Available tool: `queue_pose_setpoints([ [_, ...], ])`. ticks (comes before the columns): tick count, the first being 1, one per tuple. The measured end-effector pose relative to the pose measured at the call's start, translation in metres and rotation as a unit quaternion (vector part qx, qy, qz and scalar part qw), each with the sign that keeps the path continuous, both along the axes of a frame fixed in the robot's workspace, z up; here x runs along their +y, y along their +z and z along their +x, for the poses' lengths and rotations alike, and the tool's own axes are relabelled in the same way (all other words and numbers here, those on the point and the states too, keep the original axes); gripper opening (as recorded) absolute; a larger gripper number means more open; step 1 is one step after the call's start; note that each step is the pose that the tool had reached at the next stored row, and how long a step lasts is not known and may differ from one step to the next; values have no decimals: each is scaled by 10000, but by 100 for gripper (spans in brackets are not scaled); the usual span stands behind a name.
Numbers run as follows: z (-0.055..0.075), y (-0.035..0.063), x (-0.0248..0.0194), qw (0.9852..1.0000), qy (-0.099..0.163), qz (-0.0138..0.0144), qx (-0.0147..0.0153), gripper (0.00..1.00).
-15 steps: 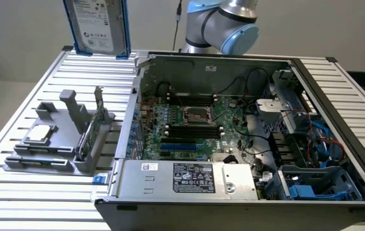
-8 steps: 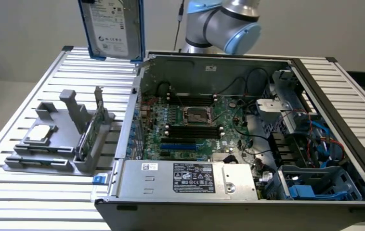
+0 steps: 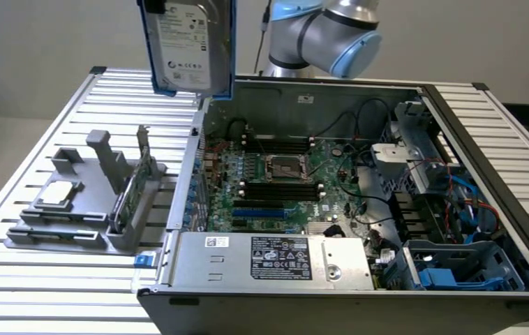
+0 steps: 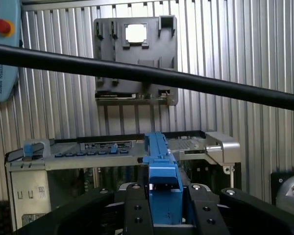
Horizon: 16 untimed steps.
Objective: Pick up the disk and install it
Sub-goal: 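Pick up the disk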
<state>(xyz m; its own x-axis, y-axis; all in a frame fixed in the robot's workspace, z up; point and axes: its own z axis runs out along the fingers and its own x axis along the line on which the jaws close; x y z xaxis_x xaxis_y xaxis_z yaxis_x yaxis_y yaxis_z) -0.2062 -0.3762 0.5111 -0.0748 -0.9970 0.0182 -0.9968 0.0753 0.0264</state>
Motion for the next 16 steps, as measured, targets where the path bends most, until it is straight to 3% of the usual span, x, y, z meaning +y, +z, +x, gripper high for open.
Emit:
queue_pose_setpoints([
  [9,360,-51,-166,10000,1,-1,-23,33],
  [16,619,-98,-294,10000,0,0,-60,33],
])
